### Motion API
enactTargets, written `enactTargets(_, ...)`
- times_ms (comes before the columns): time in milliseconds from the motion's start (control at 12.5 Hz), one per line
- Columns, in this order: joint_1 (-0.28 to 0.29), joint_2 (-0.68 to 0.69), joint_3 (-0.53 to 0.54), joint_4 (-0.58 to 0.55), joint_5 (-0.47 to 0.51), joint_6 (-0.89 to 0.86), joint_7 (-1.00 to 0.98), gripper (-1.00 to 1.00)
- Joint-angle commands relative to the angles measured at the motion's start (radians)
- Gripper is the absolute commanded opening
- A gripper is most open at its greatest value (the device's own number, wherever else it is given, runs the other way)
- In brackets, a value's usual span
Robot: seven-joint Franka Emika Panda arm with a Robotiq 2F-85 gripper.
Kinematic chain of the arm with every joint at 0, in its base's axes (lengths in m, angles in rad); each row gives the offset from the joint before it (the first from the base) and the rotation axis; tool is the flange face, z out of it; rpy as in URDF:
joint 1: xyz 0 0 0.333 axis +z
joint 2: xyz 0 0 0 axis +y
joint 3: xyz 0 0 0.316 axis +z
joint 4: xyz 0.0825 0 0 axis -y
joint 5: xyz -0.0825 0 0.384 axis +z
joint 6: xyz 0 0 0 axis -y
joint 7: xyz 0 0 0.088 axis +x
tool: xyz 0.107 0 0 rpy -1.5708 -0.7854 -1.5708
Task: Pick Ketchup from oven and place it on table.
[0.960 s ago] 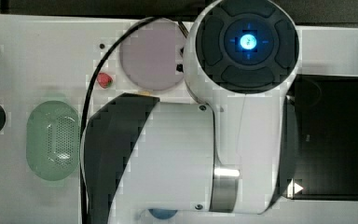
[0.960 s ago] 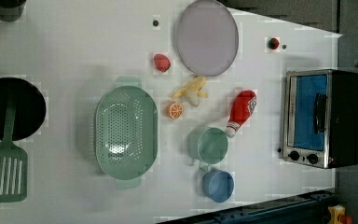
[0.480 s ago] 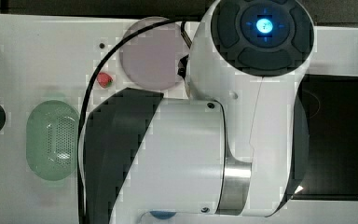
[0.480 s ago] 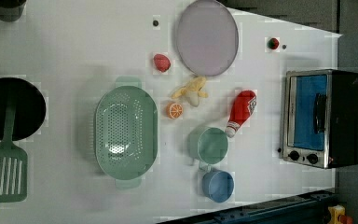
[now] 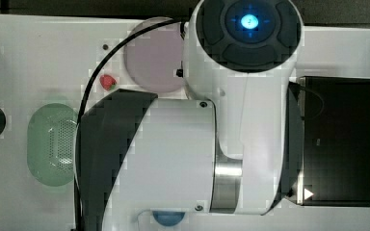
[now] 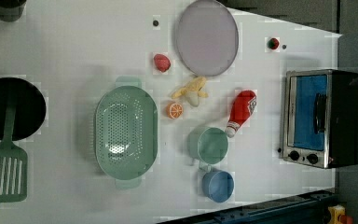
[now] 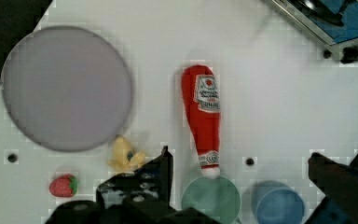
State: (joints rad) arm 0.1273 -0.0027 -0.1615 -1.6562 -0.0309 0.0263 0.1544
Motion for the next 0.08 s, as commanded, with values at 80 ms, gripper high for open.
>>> enactTargets(80,-0.003,-0.007,-0.003,0.01,0.007,-0.006,0.035,1.0)
